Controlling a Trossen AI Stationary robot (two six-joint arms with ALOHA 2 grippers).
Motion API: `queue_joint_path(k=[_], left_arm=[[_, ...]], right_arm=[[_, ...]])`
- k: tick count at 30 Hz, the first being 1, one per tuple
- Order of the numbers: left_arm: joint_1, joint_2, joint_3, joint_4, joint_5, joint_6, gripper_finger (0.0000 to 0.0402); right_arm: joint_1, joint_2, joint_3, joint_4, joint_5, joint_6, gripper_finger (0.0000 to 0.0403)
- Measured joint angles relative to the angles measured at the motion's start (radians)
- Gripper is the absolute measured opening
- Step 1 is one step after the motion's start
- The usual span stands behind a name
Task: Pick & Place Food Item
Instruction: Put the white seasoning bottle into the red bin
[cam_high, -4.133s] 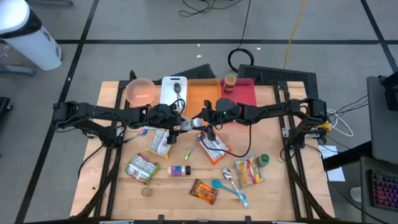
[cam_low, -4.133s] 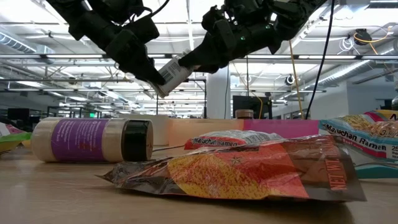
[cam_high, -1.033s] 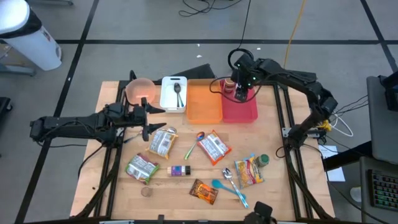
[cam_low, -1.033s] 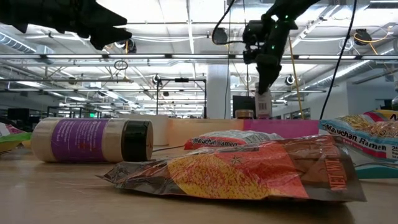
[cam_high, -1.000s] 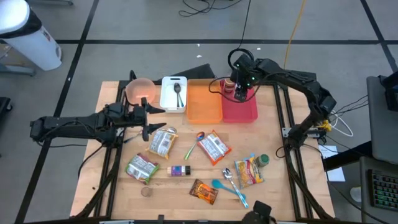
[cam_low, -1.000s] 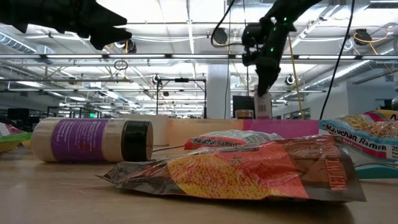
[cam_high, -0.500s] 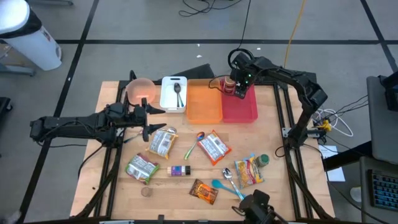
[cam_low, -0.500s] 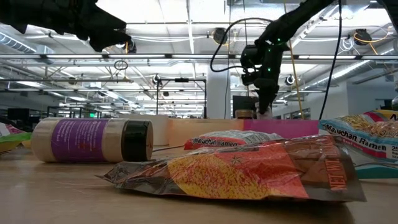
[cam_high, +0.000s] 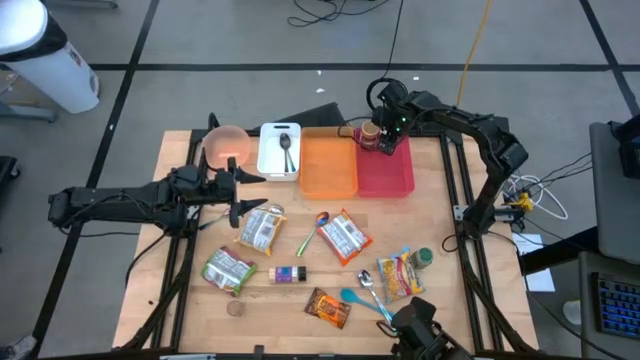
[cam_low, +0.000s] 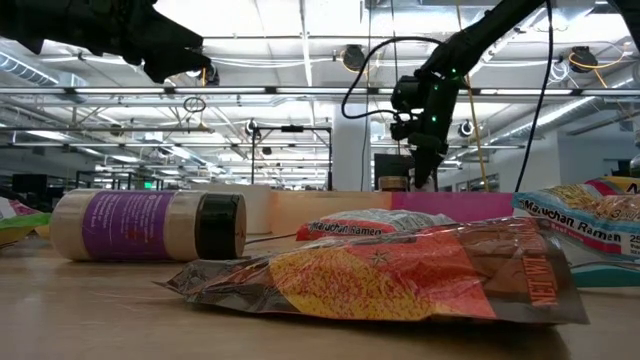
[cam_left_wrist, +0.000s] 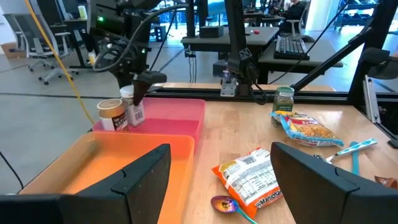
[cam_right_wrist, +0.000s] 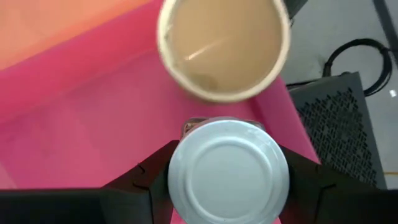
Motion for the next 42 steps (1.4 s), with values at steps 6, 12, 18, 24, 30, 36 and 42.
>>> queue_joint_path(k=[6,12,18,24,30,36,42], left_arm=[[0.0,0.0,0.0,0.0,0.0,-0.004,0.0278],[0.0,0.0,0.0,0.001,0.0,-0.009,0.0278],[0.0,0.0,0.0,0.001,0.0,-0.012,0.0278],[0.0,0.0,0.0,0.001,0.0,-0.015,0.0278],[0.0,0.0,0.0,0.001,0.0,-0.018,0.0278],[0.0,0.0,0.0,0.001,0.0,-0.019,0.0278],[0.0,0.0,0.0,0.001,0.0,-0.019,0.0278]], right_arm=[[-0.007,0.0,-0.053,0.065,0.001,0.0,0.0194],[-0.013,0.0,-0.081,0.116,0.001,0.0,0.0194],[-0.02,0.0,-0.081,0.133,0.001,0.0,0.0194],[-0.02,0.0,-0.081,0.177,0.001,0.0,0.0194],[-0.019,0.0,-0.081,0.181,0.0,0.0,0.0194],[-0.019,0.0,-0.081,0.181,0.0,0.0,0.0195],[-0.019,0.0,-0.081,0.181,0.0,0.002,0.0195]])
